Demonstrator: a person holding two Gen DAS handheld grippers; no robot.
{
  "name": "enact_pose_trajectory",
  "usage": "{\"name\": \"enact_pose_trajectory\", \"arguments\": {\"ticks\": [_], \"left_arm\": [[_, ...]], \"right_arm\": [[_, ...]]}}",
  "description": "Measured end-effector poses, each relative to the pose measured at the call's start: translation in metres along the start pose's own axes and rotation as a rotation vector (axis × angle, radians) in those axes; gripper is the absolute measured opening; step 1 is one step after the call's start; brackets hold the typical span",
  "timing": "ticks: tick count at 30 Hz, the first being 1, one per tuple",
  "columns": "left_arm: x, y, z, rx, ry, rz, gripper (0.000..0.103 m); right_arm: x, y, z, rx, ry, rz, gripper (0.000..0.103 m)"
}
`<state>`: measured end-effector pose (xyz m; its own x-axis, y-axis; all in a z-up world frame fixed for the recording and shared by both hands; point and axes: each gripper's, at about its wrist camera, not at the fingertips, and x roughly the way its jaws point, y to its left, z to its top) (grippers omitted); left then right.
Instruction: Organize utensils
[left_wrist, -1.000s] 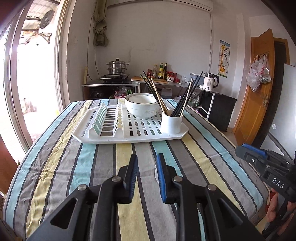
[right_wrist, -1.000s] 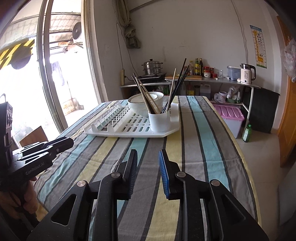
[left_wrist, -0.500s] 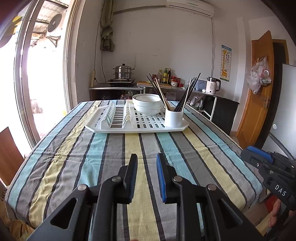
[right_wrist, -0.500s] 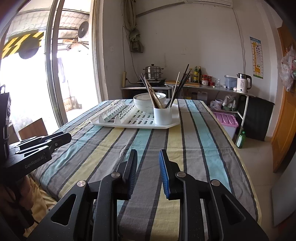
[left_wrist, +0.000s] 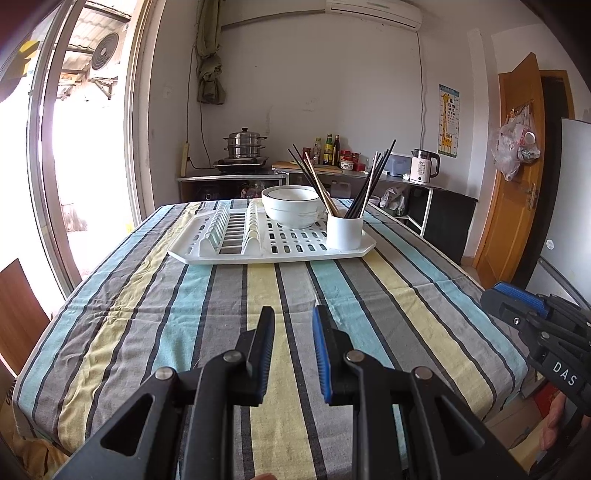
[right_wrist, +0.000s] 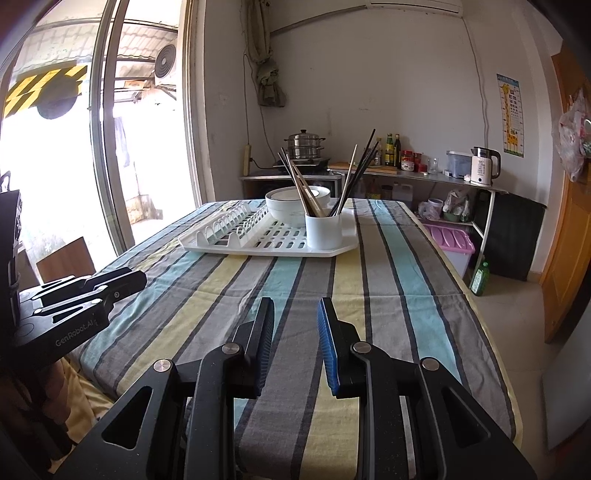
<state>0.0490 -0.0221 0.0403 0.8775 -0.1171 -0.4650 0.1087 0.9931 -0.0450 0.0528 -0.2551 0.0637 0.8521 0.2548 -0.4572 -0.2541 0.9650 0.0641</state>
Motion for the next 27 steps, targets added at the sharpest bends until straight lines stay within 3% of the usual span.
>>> {"name": "enact_pose_trajectory", "arguments": {"ticks": [27], "left_arm": [[-0.0017,-0.0024,0.0007,0.006,0.004,0.005,0.022]], "right_arm": [[-0.0001,0.0000,0.0000,-0.002,0.003,0.004,0.025]]}}
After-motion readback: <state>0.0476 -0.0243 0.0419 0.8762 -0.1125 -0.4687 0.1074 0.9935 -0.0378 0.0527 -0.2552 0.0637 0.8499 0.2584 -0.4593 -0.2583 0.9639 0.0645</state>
